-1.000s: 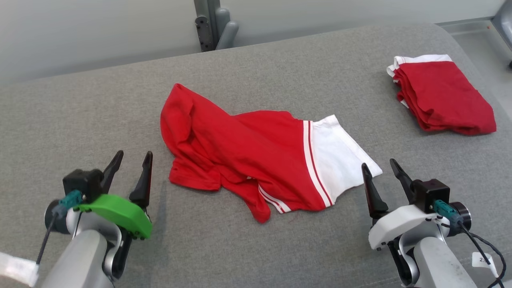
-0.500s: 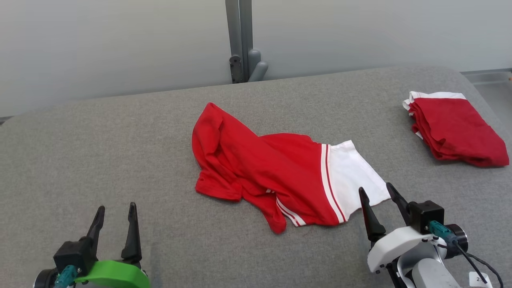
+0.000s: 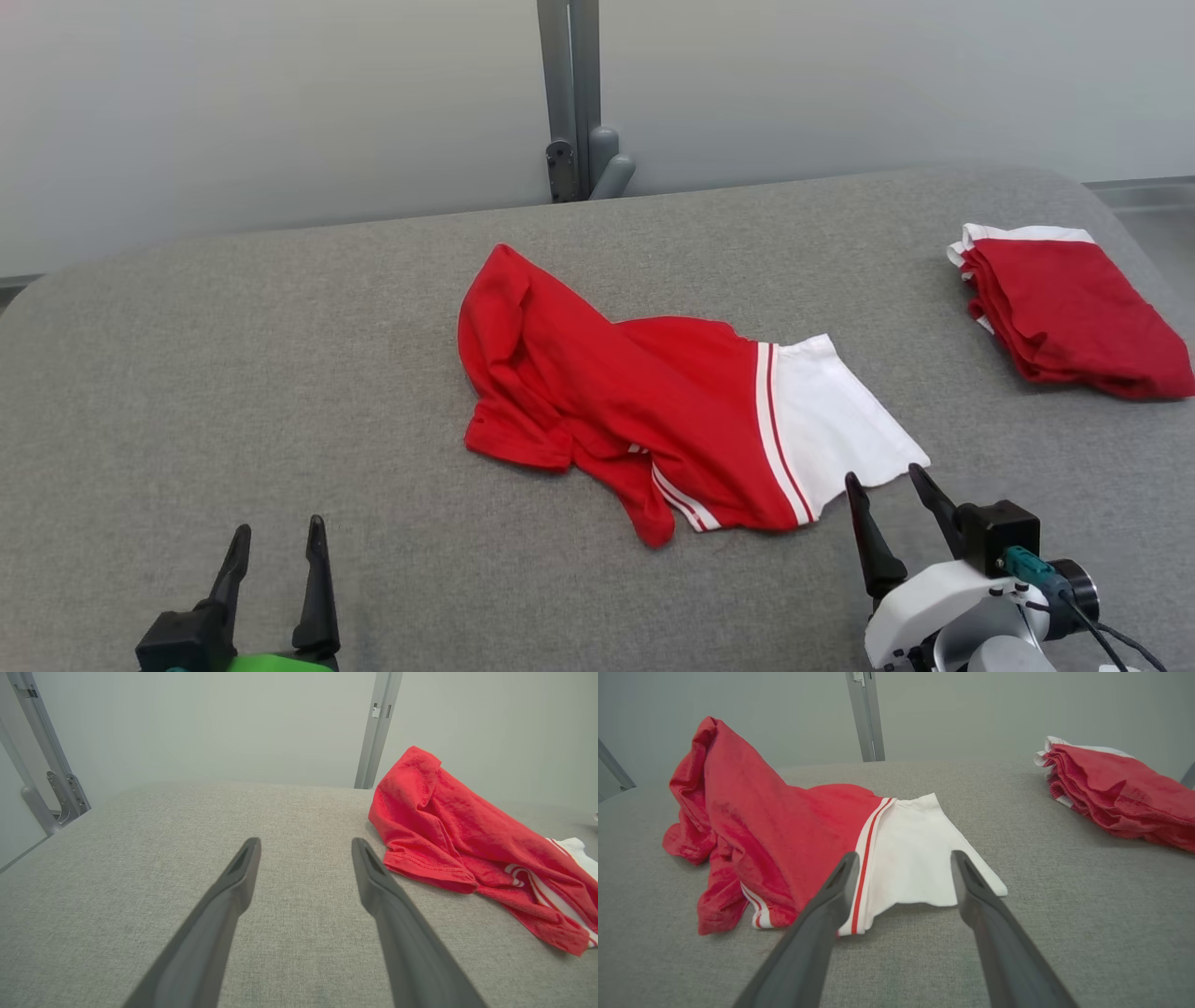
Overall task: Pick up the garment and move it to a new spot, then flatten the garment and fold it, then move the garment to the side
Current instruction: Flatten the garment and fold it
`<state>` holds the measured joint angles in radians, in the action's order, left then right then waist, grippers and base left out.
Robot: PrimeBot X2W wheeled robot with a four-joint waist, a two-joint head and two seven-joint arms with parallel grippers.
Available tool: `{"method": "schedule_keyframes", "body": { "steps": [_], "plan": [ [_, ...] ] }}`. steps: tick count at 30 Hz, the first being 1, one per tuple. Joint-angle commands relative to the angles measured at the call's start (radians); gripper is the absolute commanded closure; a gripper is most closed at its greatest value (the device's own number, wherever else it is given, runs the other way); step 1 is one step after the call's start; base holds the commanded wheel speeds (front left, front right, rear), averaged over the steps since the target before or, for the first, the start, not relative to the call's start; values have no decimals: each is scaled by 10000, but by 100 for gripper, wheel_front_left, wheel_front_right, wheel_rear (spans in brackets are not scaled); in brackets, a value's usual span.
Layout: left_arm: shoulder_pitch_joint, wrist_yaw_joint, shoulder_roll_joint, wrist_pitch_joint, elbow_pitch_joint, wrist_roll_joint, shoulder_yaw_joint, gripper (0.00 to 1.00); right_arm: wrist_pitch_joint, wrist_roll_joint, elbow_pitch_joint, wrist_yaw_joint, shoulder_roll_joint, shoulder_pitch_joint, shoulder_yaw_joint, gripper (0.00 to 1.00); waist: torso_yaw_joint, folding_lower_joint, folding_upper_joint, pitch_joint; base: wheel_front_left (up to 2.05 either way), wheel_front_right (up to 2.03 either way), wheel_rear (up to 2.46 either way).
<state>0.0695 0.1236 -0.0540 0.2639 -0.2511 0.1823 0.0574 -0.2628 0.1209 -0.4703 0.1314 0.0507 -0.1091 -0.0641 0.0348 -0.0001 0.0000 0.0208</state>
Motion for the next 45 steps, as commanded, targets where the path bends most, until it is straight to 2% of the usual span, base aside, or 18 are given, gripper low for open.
{"method": "schedule_keyframes", "body": {
  "steps": [1,9,15,20,24,25,26,27,28,29,32,35,40,45],
  "plan": [
    [-200,53,13,3,-35,-57,-145,0,-26,-39,-114,-15,14,-153,22,0,-172,1,0,-168,0,0,0],
    [-537,78,16,3,-297,273,-1041,0,-26,437,-1548,-15,21,-845,734,0,-845,1,0,-784,0,0,0],
    [-703,74,19,3,-317,277,-853,0,-26,811,-2146,-15,23,-1066,647,0,-1171,1,0,-1024,0,0,0],
    [-827,76,20,3,-236,247,-734,0,-3,1877,-3135,-12,13,-1277,410,0,-1376,1,0,-1162,0,0,0],
    [-887,77,21,3,-210,383,-831,0,8,2378,-3332,-9,-11,-1394,156,0,-1426,1,0,-1247,0,0,0],
    [-887,77,19,3,-201,403,-850,0,9,2472,-3289,-8,-15,-1445,81,7,-1433,1,0,-1267,0,0,0],
    [-889,77,18,3,-198,433,-860,0,9,2533,-3207,-6,-17,-1485,37,31,-1439,1,0,-1286,0,0,0],
    [-892,77,18,3,-198,458,-879,0,8,2561,-3059,-6,-17,-1536,51,65,-1446,1,0,-1314,0,0,0],
    [-911,77,19,3,-201,462,-910,0,1,2476,-2890,-6,-5,-1583,94,79,-1459,1,0,-1350,0,0,0],
    [-945,77,19,3,-191,484,-942,0,-3,2400,-2701,-8,-2,-1621,166,100,-1476,1,0,-1388,0,0,0],
    [-1048,77,18,3,-176,551,-979,0,-14,2063,-2121,-9,102,-1774,344,100,-1584,1,0,-1550,0,0,0],
    [-1204,77,20,3,-150,637,-1087,0,-15,1729,-1785,-9,574,-2310,331,100,-1795,1,0,-1817,0,0,0],
    [-1493,78,18,3,-201,856,-1423,0,-15,1105,-1859,-9,1848,-4160,43,100,-2352,1,0,-2344,0,0,0],
    [-1773,78,22,3,-290,1083,-1973,0,40,190,-2975,-11,3261,-6499,-346,100,-3201,1,0,-2822,0,0,0]
  ]
}}
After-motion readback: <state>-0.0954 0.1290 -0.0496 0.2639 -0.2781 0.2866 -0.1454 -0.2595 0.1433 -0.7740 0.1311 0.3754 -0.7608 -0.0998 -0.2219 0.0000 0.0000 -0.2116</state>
